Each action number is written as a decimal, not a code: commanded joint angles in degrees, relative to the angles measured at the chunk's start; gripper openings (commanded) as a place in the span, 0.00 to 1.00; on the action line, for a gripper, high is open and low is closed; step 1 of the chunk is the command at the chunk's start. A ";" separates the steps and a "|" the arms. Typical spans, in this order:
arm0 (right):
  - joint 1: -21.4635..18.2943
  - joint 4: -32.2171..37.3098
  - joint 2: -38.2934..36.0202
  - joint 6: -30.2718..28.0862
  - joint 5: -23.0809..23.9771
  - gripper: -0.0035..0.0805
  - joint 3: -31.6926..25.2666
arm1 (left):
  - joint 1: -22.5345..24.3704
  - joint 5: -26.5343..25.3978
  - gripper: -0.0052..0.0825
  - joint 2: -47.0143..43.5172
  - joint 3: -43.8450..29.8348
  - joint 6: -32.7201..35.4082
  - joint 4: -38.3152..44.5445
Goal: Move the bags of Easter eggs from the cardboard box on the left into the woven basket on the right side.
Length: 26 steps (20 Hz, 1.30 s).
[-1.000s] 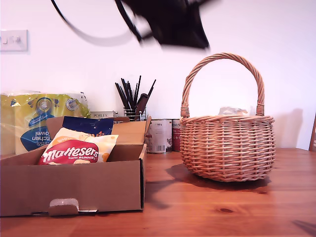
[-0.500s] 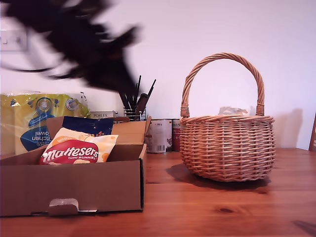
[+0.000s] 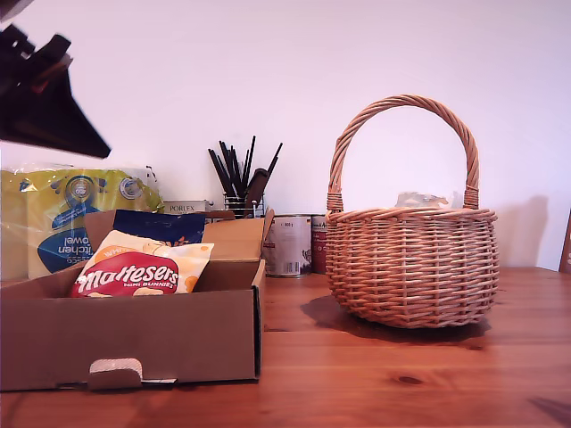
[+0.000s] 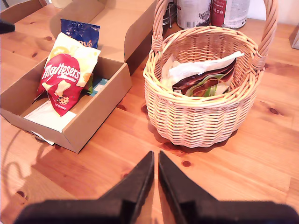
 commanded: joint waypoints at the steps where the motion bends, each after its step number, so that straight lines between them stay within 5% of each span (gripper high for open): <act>1: 0.26 0.44 -0.02 -0.22 0.00 0.03 0.66 | -0.15 0.17 0.04 0.42 -0.98 3.15 0.17; 2: 0.26 0.44 -0.02 -0.22 0.00 0.03 0.66 | -0.09 -0.83 0.07 0.77 -0.98 8.07 0.28; 5: 0.26 0.46 -0.02 -0.22 0.00 0.03 0.66 | -0.09 -4.98 0.60 5.01 -0.94 13.60 3.39; 6: 0.26 0.46 -0.02 -0.22 0.00 0.03 0.66 | 0.11 -6.97 0.66 7.17 -0.83 14.69 4.52; 14: 0.26 0.55 -0.02 -0.22 0.00 0.03 0.66 | 2.25 -8.68 0.69 21.07 6.38 15.96 9.88; 26: 0.26 1.29 0.04 -0.37 0.00 0.03 0.66 | 2.97 -4.44 0.69 29.44 15.23 15.96 -1.64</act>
